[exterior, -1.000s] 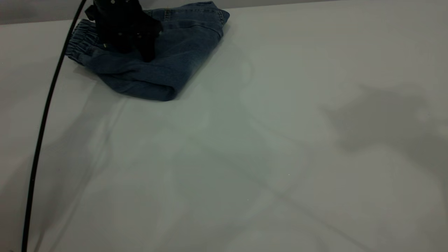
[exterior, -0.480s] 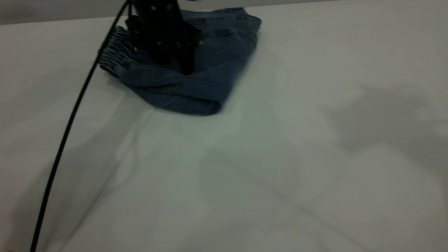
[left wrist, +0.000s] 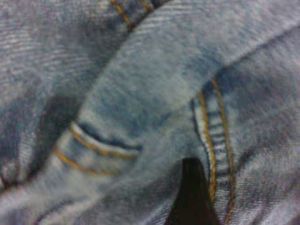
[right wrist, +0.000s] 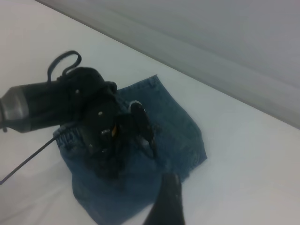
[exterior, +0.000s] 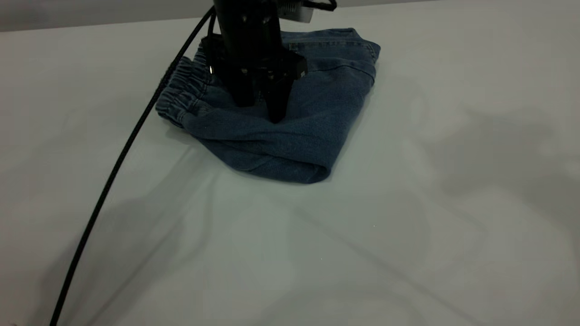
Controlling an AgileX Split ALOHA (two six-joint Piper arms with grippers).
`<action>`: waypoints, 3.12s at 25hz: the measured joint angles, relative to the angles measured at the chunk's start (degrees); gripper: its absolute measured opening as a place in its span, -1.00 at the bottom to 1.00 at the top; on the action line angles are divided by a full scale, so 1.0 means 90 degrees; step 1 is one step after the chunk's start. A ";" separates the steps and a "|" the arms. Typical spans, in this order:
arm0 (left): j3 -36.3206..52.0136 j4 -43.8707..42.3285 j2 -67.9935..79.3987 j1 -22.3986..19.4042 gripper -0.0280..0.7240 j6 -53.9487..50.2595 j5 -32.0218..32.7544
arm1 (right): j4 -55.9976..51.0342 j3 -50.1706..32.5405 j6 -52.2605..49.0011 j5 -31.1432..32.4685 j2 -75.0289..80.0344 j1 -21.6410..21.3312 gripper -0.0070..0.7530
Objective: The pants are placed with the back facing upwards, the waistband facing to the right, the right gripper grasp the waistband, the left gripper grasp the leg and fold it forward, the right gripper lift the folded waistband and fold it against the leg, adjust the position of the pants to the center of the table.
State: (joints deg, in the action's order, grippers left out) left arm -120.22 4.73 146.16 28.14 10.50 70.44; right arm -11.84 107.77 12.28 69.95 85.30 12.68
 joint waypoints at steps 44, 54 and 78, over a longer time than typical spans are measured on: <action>-0.1067 -0.0041 0.0871 0.0158 0.39 0.1078 -0.0039 | 0.0000 0.0000 0.0000 0.0000 0.0000 0.0000 0.57; -0.1061 -0.0028 0.0879 0.0526 0.39 -0.1226 0.0053 | 0.0000 0.0000 0.0000 0.0000 0.0000 0.0000 0.57; -0.1067 -0.1127 -0.1758 0.0568 0.39 -0.0355 -0.0023 | -0.0561 0.0000 0.0483 -0.0030 -0.0145 0.0000 0.57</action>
State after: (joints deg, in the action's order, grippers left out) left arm -129.82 -5.41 130.34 33.25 7.30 70.23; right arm -16.89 107.77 16.62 69.68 84.00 12.68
